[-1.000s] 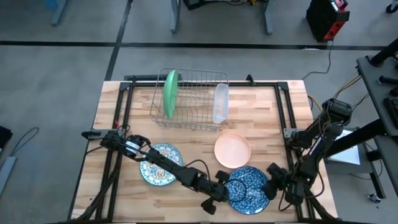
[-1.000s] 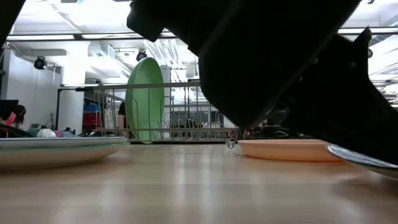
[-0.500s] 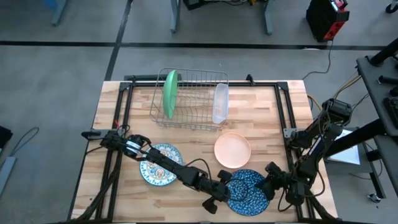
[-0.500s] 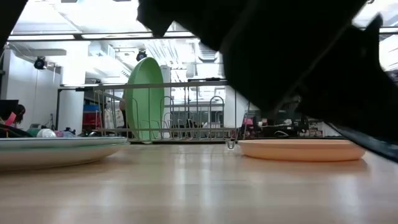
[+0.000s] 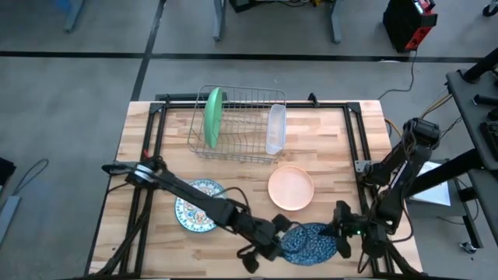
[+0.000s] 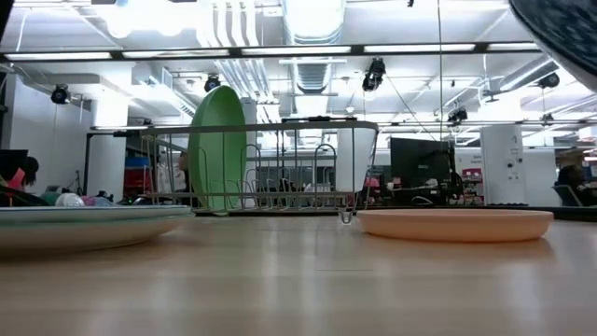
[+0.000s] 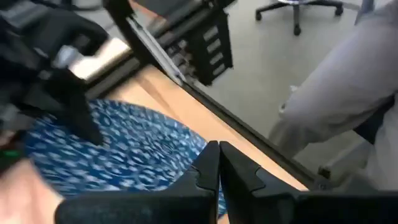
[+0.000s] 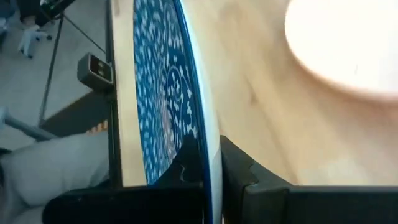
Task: Sort dishes
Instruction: Put the blue patterned plate into the dish rack
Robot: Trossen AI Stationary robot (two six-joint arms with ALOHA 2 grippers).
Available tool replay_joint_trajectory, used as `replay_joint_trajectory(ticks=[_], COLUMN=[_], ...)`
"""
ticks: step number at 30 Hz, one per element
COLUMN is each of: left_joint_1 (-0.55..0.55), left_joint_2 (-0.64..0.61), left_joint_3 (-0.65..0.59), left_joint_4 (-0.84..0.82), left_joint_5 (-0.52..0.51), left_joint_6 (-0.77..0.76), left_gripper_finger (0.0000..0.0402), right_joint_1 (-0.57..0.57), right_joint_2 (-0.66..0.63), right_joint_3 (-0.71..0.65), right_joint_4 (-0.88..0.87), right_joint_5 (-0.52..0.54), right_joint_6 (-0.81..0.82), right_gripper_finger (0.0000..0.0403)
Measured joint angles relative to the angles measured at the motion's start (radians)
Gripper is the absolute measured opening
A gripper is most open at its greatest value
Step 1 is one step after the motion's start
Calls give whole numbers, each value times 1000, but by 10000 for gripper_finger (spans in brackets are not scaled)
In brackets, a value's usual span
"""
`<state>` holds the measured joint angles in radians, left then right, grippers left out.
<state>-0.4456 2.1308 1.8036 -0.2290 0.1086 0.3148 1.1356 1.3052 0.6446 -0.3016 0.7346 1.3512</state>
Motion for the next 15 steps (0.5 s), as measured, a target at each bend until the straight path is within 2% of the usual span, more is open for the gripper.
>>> replay_joint_trajectory(ticks=[4, 9, 11, 15], left_joint_1=[7, 19, 19, 23], left_joint_2=[-124, -324, -410, -566], left_joint_3=[-63, -256, -351, -560], left_joint_4=[-51, -37, 12, 254], left_joint_5=[-55, -174, -220, -251], left_joint_6=[24, -6, -34, -110], left_gripper_finger=[0, 0, 0, 0], right_joint_1=[-41, -130, -172, -254], right_joint_2=[-45, -85, -100, -123], right_joint_3=[35, 50, 53, 54], right_joint_4=[-50, -106, -101, -59], right_joint_5=[63, 91, 96, 105], right_joint_6=[-142, -347, -448, -720], right_gripper_finger=[1, 0, 0, 0])
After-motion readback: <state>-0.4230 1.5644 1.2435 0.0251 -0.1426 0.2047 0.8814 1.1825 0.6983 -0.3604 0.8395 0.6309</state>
